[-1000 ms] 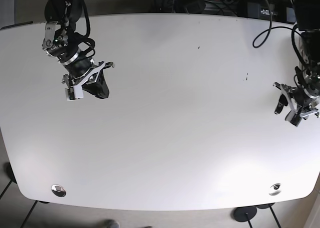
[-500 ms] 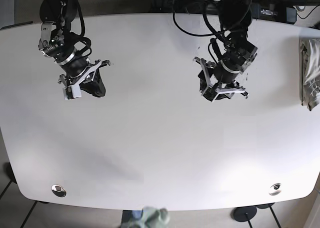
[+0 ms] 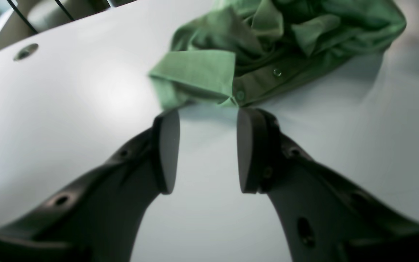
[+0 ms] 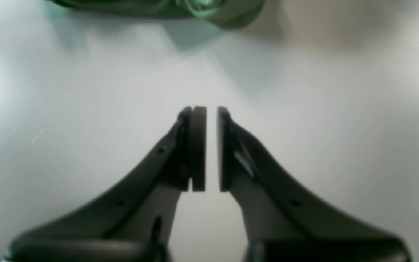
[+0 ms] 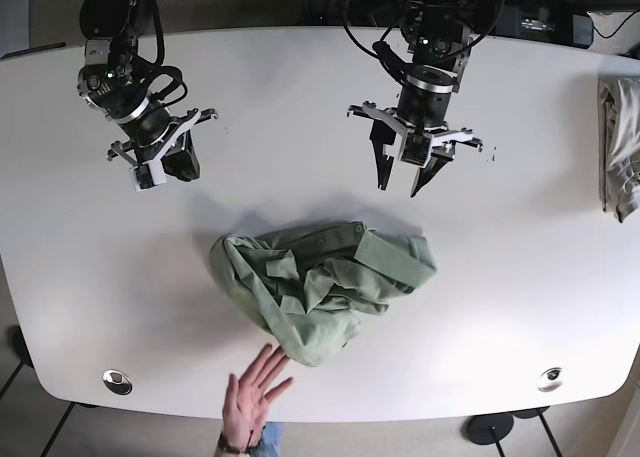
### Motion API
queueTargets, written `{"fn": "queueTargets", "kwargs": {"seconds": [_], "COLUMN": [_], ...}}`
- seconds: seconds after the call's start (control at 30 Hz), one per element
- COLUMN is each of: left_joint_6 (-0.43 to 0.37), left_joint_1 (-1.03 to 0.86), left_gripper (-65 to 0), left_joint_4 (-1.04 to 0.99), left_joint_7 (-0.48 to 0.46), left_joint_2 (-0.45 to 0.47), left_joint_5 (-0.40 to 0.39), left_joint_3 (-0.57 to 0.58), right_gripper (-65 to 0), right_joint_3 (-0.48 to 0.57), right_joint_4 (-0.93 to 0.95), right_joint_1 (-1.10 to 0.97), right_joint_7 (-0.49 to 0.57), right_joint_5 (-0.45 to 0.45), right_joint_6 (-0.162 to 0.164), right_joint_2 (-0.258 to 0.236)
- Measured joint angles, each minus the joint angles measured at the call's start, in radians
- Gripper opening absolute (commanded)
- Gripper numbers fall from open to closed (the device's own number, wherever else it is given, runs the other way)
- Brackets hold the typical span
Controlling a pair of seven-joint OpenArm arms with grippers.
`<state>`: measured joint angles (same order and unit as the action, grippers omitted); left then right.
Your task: Fold the T-shirt properly
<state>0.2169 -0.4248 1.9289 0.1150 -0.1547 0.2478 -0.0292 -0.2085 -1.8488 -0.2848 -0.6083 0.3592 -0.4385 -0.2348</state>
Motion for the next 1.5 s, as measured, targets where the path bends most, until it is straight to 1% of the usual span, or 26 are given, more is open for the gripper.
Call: {"fn": "queueTargets", "kwargs": {"seconds": [0.1, 0.13, 0.2, 0.23, 0.27, 0.37, 0.5, 0.57, 0.6, 0.63, 0.67, 0.73, 0.83, 0.93, 1.03, 1.07, 1.13, 1.17, 1.2, 1.23, 1.27, 1.3, 1.37, 1.4, 1.43, 1.5], "left_joint_6": [-0.011, -0.013, -0.011, -0.010, -0.008, -0.006, -0.008, -0.011, 0.006, 0.005, 0.003, -0.001, -0.005, 0.003, 0.000, 0.000, 0.000, 0.000, 0.000, 0.000, 0.000, 0.000, 0.000, 0.000, 0.000, 0.000], "left_joint_1": [-0.046, -0.057, -0.072, -0.078, -0.086, -0.102, -0.102, -0.102, -0.101, -0.101, -0.102, -0.102, -0.116, -0.127, -0.126, -0.126, -0.127, -0.126, -0.126, -0.127, -0.127, -0.126, -0.126, -0.126, -0.125, -0.122], "left_gripper": [-41.3, -41.3, -41.3, -41.3, -41.3, -41.3, -41.3, -41.3, -41.3, -41.3, -41.3, -41.3, -41.3, -41.3, -41.3, -41.3, -41.3, -41.3, -41.3, -41.3, -41.3, -41.3, -41.3, -41.3, -41.3, -41.3], "left_joint_4": [0.012, 0.012, 0.012, 0.012, 0.012, 0.012, 0.012, 0.012, 0.012, 0.012, 0.012, 0.012, 0.012, 0.012, 0.012, 0.012, 0.012, 0.012, 0.012, 0.012, 0.012, 0.012, 0.008, 0.000, -0.012, -0.026], "left_joint_7": [0.002, 0.003, 0.003, 0.003, 0.002, 0.003, 0.003, 0.003, 0.003, 0.003, 0.003, 0.003, 0.003, 0.003, 0.003, 0.003, 0.003, 0.003, 0.003, 0.003, 0.003, 0.003, 0.003, 0.003, 0.003, 0.004], "left_joint_2": [0.001, 0.001, 0.000, -0.001, 0.000, 0.000, 0.004, 0.006, 0.004, 0.003, 0.004, 0.009, 0.011, 0.005, 0.009, 0.009, 0.008, 0.009, 0.009, 0.008, 0.008, 0.009, 0.009, 0.009, 0.008, 0.009], "left_joint_5": [-0.184, -0.206, -0.214, -0.214, -0.216, -0.219, -0.219, -0.219, -0.219, -0.220, -0.219, -0.219, -0.220, -0.219, -0.219, -0.220, -0.219, -0.220, -0.219, -0.220, -0.220, -0.219, -0.220, -0.219, -0.220, -0.219], "left_joint_3": [-0.074, -0.091, -0.113, -0.120, -0.124, -0.166, -0.268, -0.288, -0.307, -0.320, -0.350, -0.376, -0.375, -0.372, -0.376, -0.376, -0.376, -0.376, -0.376, -0.376, -0.375, -0.375, -0.372, -0.370, -0.369, -0.367], "right_gripper": [-60.2, -60.2, -60.1, -59.6, -57.1, -44.4, -24.9, -16.5, -12.0, -10.0, -9.8, -11.1, -11.9, -11.9, -12.4, -17.1, -30.6, -39.0, -52.2, -59.9, -62.8, -61.0, -60.9, -60.9, -60.9, -60.7], "right_joint_3": [0.002, 0.005, 0.010, 0.028, 0.061, 0.185, 0.339, 0.422, 0.494, 0.537, 0.582, 0.634, 0.689, 0.733, 0.749, 0.749, 0.749, 0.749, 0.745, 0.744, 0.744, 0.744, 0.745, 0.745, 0.745, 0.708], "right_joint_4": [0.000, 0.000, 0.000, 0.006, 0.016, 0.037, 0.038, 0.068, 0.119, 0.162, 0.231, 0.325, 0.438, 0.559, 0.665, 0.727, 0.798, 0.818, 0.828, 0.828, 0.813, 0.786, 0.689, 0.631, 0.540, 0.421], "right_joint_1": [-0.011, -0.004, 0.028, 0.051, 0.073, 0.131, 0.219, 0.278, 0.331, 0.368, 0.418, 0.483, 0.569, 0.636, 0.647, 0.646, 0.644, 0.640, 0.636, 0.634, 0.619, 0.599, 0.533, 0.494, 0.435, 0.348], "right_joint_7": [-0.006, -0.005, -0.006, -0.003, 0.002, -0.006, -0.005, 0.002, 0.000, -0.003, -0.003, -0.005, 0.000, 0.027, 0.156, 0.195, 0.249, 0.271, 0.293, 0.293, 0.299, 0.298, 0.289, 0.270, 0.241, 0.207], "right_joint_5": [-0.004, -0.005, -0.013, -0.013, -0.015, -0.015, -0.015, -0.012, -0.015, -0.016, -0.016, -0.016, -0.019, -0.142, -0.256, -0.310, -0.346, -0.347, -0.335, -0.322, -0.285, -0.268, -0.234, -0.212, -0.183, -0.150], "right_joint_6": [0.000, 0.000, -0.001, 0.000, 0.000, 0.000, 0.006, 0.008, 0.008, 0.008, 0.008, 0.008, 0.008, 0.015, 0.008, 0.001, 0.002, 0.004, 0.012, 0.012, 0.012, 0.012, 0.011, 0.011, 0.011, 0.008], "right_joint_2": [0.000, 0.009, 0.040, 0.043, 0.035, 0.012, 0.013, 0.013, 0.016, 0.026, 0.050, 0.075, 0.110, 0.160, 0.232, 0.263, 0.284, 0.282, 0.276, 0.270, 0.257, 0.242, 0.192, 0.162, 0.112, 0.048]}}
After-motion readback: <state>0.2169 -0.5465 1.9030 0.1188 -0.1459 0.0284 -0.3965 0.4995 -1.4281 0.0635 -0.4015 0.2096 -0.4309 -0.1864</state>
